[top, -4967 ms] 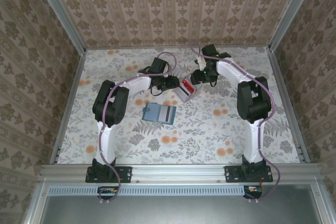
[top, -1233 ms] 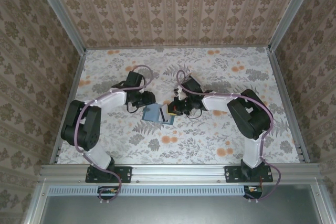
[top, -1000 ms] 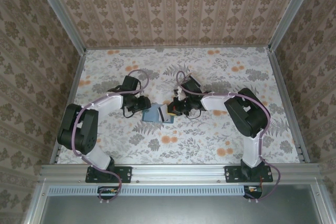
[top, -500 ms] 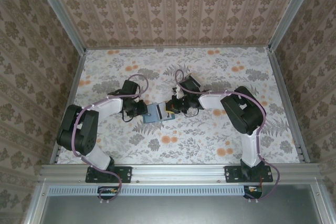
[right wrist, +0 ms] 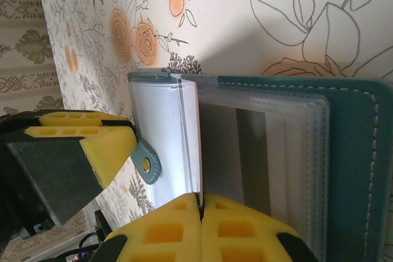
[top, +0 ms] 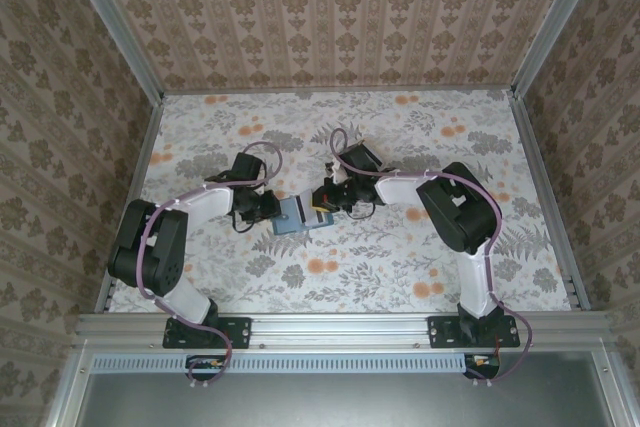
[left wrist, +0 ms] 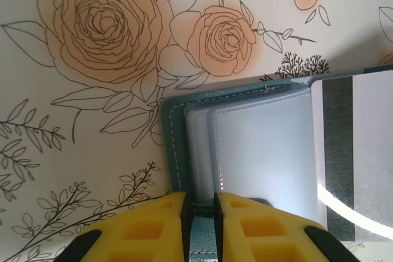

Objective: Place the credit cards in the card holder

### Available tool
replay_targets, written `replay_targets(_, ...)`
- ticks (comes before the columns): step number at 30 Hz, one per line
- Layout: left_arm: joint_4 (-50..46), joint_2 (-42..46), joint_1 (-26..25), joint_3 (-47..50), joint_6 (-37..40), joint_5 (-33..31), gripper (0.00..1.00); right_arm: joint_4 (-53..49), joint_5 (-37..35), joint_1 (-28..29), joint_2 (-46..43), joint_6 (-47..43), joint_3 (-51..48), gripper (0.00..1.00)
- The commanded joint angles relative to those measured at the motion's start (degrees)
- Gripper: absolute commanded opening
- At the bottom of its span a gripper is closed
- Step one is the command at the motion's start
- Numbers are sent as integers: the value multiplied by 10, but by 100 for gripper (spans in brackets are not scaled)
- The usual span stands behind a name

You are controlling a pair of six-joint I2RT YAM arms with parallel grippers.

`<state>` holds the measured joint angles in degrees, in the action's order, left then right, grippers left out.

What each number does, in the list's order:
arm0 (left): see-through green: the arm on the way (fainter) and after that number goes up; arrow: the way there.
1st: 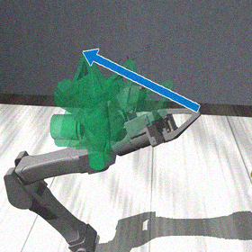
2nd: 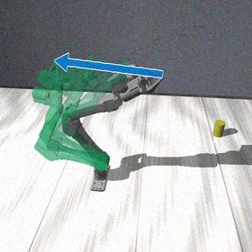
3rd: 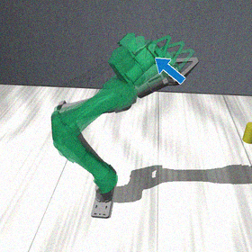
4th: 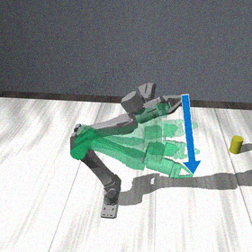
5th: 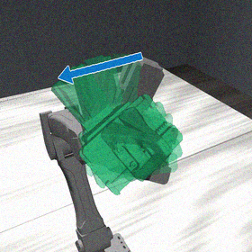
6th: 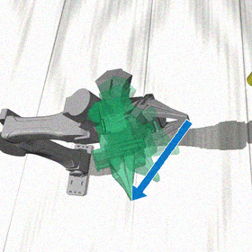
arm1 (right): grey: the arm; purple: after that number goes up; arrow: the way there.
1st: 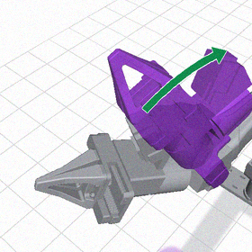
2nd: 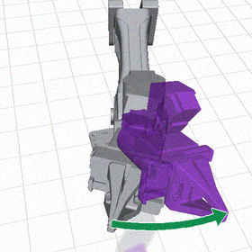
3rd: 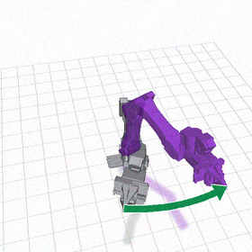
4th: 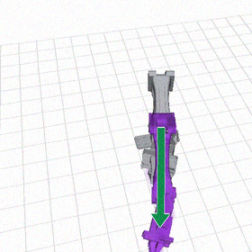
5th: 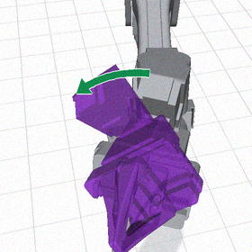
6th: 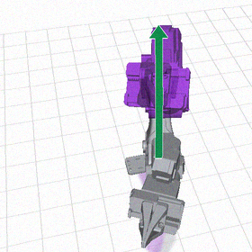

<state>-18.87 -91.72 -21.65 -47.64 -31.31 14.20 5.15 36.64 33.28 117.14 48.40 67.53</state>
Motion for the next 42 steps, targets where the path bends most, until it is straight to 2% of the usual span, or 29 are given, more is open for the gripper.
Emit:
replay_targets(1, 1, 4, -3, 5, -9, 17, 21, -18, 10, 10, 18, 1, 9, 3)
replay_targets(26, 18, 1, -23, 20, -19, 14, 20, -49, 3, 27, -18, -26, -37, 3)
replay_targets(42, 23, 10, -41, 32, -34, 8, 20, -7, -71, 52, 14, 0, -8, 2)
